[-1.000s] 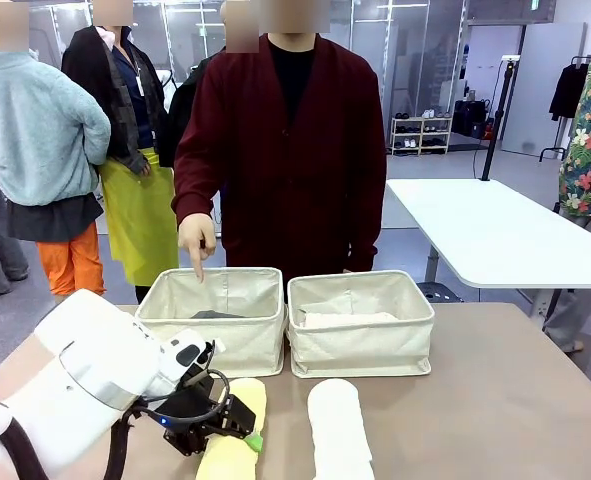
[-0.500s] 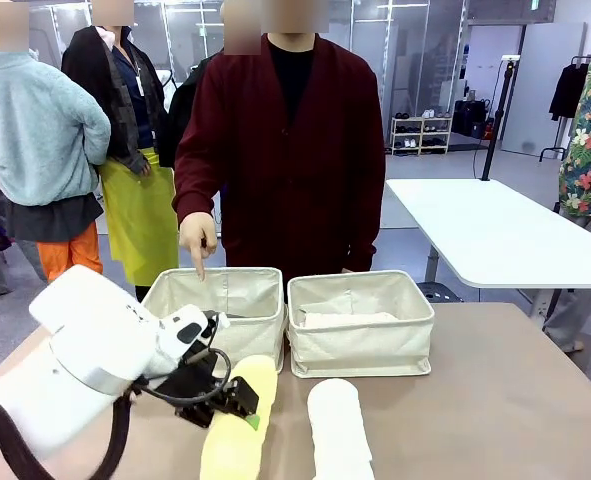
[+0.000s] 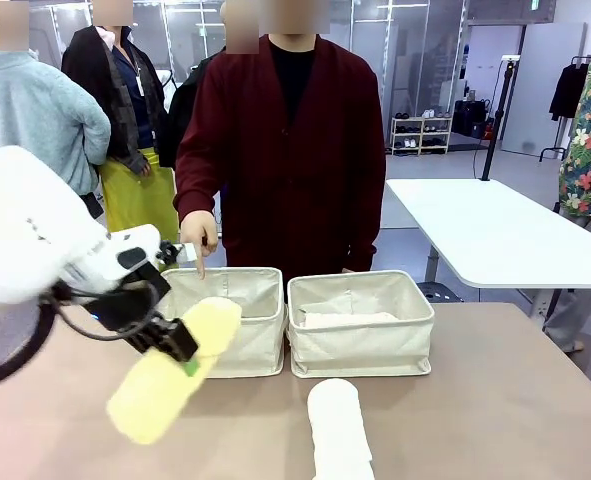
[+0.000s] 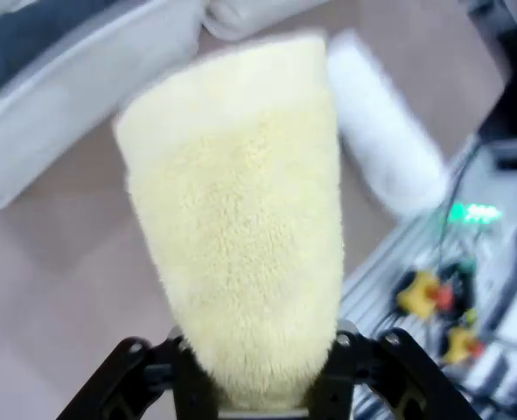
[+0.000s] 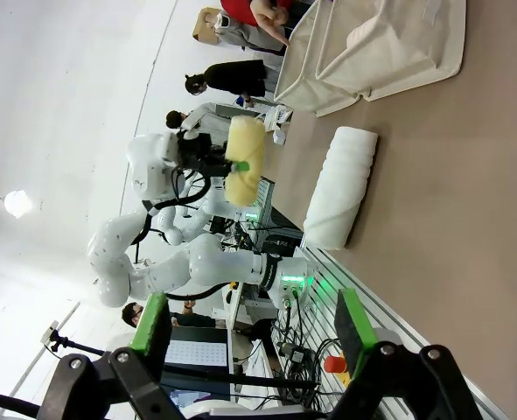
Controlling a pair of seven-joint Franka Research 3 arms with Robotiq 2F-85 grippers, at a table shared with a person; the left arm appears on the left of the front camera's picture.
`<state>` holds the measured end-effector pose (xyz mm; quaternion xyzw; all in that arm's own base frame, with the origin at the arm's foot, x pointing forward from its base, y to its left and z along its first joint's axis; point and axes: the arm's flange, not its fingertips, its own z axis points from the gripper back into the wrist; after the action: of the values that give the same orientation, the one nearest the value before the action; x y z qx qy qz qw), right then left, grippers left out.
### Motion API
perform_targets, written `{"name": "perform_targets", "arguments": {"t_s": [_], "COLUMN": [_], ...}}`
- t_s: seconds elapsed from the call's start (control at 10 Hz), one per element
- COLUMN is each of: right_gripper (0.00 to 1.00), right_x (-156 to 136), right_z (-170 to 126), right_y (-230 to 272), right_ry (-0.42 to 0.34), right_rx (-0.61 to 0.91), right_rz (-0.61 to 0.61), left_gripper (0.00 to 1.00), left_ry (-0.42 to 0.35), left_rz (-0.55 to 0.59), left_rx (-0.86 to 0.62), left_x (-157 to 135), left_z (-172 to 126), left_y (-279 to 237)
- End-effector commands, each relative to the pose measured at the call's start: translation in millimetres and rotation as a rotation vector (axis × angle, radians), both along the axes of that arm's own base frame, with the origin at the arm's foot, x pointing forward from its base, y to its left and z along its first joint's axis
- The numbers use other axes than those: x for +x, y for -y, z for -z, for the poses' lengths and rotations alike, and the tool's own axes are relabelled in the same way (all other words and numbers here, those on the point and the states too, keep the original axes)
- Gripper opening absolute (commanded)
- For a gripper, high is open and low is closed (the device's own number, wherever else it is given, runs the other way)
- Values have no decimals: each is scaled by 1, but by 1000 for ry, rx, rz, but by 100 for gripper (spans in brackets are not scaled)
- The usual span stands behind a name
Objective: Divide the towels into two baskets.
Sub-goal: Pick up one hotel-folded towel from the bottom of the table and place it in the Fabric basket indicated by the person.
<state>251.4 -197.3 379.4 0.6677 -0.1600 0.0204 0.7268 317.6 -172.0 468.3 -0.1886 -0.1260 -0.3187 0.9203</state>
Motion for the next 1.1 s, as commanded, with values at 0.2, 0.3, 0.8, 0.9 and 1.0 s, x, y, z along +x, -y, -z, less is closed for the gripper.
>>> {"name": "perform_targets", "arguments": {"t_s": [0.2, 0.3, 0.8, 0.9, 1.0], "right_gripper": [95, 95, 95, 95, 95], "right_x": [-1, -1, -1, -1, -1], "right_z": [-5, -5, -5, -5, -5], "right_y": [0, 0, 0, 0, 0], "right_ry": [-11, -11, -11, -11, -11], "right_rx": [-2, -2, -2, -2, -2], "right_rz": [-2, -2, -2, -2, -2], "left_gripper": [0, 0, 36, 36, 36], "left_ry": [225, 74, 301, 384, 380], "left_rz": [319, 229, 506, 583, 676], "left_rx": [210, 190, 343, 463, 504], "left_x": [-11, -18, -6, 35, 68], "left_z": [-33, -20, -44, -49, -50], "left_y": [-13, -13, 9, 15, 21]}}
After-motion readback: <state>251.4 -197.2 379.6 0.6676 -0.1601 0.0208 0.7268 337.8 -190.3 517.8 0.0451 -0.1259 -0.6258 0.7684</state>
